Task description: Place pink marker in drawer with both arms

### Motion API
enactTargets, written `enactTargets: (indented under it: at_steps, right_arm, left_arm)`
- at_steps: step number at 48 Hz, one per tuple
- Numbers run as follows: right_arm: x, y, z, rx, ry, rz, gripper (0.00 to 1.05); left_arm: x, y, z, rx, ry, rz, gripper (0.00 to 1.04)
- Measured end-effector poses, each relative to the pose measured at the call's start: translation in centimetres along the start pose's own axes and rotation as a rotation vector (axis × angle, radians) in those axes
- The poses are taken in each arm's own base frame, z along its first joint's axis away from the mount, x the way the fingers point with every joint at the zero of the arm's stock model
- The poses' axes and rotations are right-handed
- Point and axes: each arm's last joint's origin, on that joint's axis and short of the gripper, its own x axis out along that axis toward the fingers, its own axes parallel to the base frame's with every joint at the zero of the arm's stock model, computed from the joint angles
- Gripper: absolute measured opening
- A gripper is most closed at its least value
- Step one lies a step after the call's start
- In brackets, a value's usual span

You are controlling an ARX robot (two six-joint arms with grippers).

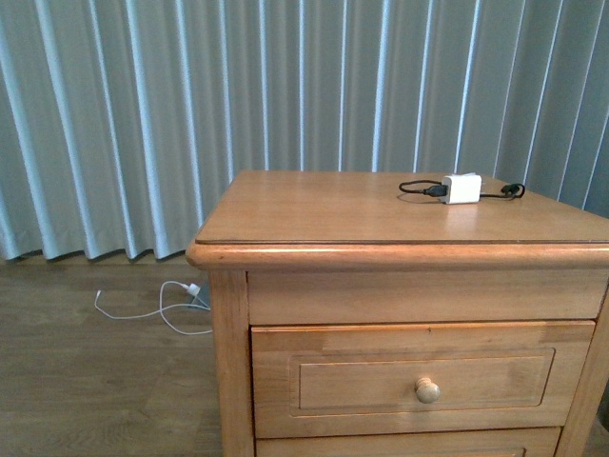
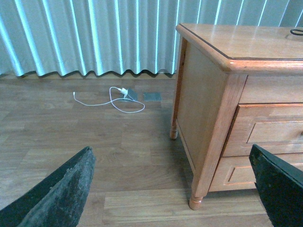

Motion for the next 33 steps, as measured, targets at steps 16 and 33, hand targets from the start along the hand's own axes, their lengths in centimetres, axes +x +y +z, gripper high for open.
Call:
enactTargets:
  at_steps: [16,33]
  right_arm:
    - [-0.27,0.00,0.20,0.000,-0.029,0.000,0.01]
    - [-0.27,0.00,0.20,-0.001,-0.029,0.000,0.62]
  left_arm:
    - [0.00,0.00,0.00,0.000,0.000,0.000,0.99]
    - [0.00,0.00,0.00,0.000,0.000,0.000,0.99]
